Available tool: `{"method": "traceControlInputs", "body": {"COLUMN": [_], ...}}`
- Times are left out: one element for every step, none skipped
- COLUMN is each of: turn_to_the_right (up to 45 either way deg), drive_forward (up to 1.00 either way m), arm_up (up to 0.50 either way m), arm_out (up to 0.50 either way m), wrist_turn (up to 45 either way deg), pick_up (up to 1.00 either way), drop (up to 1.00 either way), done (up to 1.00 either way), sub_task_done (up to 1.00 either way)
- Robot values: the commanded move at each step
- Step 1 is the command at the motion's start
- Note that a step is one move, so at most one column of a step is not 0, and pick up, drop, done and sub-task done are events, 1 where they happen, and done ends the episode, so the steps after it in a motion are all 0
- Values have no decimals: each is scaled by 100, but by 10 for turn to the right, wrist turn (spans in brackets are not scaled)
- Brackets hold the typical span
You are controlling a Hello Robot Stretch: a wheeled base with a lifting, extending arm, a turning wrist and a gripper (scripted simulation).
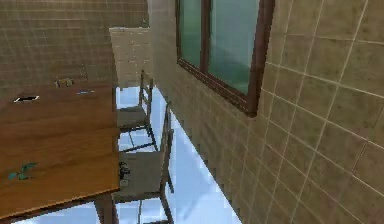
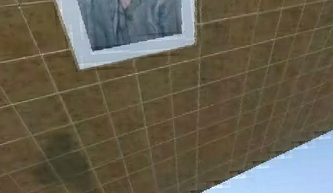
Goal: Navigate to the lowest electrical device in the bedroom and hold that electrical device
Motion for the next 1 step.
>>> {"method": "traceControlInputs", "body": {"turn_to_the_right": [0], "drive_forward": [70], "arm_up": [0], "arm_out": [0], "wrist_turn": [0], "pick_up": [0], "drop": [0], "done": [0], "sub_task_done": [0]}}
